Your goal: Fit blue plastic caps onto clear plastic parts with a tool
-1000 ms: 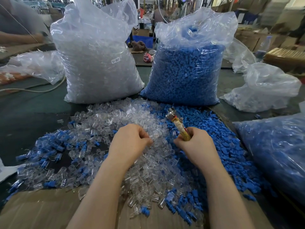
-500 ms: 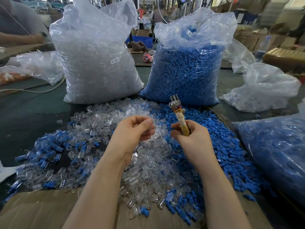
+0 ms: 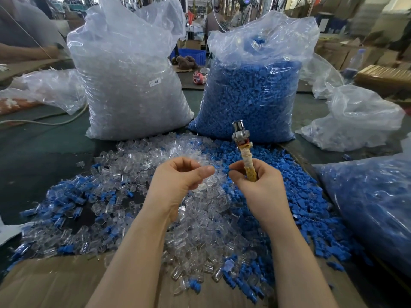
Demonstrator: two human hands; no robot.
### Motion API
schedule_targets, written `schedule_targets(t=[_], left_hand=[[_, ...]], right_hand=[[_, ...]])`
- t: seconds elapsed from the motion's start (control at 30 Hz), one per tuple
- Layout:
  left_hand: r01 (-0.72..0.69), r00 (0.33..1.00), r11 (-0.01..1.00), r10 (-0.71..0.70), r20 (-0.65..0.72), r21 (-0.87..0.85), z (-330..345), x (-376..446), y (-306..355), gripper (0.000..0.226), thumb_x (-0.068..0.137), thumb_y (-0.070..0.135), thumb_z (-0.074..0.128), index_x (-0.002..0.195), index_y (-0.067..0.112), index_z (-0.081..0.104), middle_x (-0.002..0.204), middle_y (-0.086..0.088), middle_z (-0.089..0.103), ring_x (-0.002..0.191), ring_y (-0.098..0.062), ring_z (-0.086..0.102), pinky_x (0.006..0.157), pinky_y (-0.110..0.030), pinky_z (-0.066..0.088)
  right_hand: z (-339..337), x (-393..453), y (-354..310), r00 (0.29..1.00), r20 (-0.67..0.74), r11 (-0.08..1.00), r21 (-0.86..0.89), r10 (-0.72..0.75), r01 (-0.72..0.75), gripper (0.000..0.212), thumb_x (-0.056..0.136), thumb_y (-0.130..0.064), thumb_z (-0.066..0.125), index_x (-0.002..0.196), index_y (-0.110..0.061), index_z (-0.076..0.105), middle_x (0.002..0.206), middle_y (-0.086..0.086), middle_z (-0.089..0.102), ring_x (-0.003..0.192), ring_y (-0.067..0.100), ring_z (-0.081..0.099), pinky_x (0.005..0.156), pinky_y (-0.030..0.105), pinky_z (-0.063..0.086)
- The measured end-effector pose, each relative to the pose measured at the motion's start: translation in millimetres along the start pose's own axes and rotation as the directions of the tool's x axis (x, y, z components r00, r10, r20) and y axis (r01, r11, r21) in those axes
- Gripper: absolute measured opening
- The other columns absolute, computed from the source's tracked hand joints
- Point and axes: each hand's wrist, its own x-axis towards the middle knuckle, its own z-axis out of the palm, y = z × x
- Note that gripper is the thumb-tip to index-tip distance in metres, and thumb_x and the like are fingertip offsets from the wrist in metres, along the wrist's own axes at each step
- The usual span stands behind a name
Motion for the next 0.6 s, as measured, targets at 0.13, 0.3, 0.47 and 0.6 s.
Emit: schedule_targets(t=[0.13,0.3,0.47,0.6], left_hand=[[-0.015,0.999,0.998,0.013,-0.051,-0.056,7.1,-1.0,0.4,0.024,0.055,0.028,0.085,0.072,0.015,0.074,0.067,-0.001,0.072,0.058,-0.007,0.065,0.054,-0.017,0.052],[0.0,1.0,0.997,-0.001,-0.017,-0.077,14.7,-4.3,1.1,0.011,0.076,0.01,0.08,0.085,0.007,0.073,0.073,-0.008,0.075,0.066,-0.013,0.072,0.06,-0.02,0.057],[-0.046,0.998,0.999,0.045,-0.041,-0.007,22.3,-6.5,1.4,0.007,0.081,0.003,0.076,0.079,0.007,0.072,0.069,-0.007,0.074,0.065,-0.014,0.073,0.058,-0.02,0.056],[-0.064,0.996,0.995,0.068,-0.055,0.071,25.4,-7.1,1.4,0.007,0.078,0.003,0.079,0.077,0.007,0.073,0.066,-0.005,0.074,0.063,-0.012,0.071,0.061,-0.02,0.057]], right_hand=[[0.7,-1.4,-2.7,0.998,0.004,0.998,0.02,-0.058,0.058,0.018,0.088,-0.015,0.072,0.077,-0.028,0.067,0.063,-0.009,0.061,0.054,0.002,0.048,0.053,0.015,0.043],[2.2,-1.3,-2.6,0.996,-0.017,0.996,0.029,-0.086,0.086,0.017,0.088,-0.016,0.072,0.079,-0.028,0.066,0.061,-0.015,0.06,0.052,-0.002,0.046,0.052,0.013,0.041],[2.4,-0.9,-2.6,0.992,-0.035,0.992,-0.012,-0.125,0.124,0.018,0.087,-0.017,0.073,0.078,-0.03,0.065,0.066,-0.013,0.063,0.053,-0.001,0.049,0.053,0.012,0.042],[4.1,-1.5,-3.9,0.988,-0.069,0.99,-0.041,-0.138,0.135,0.017,0.086,-0.016,0.074,0.079,-0.029,0.064,0.069,-0.018,0.065,0.058,-0.001,0.056,0.056,0.011,0.044]])
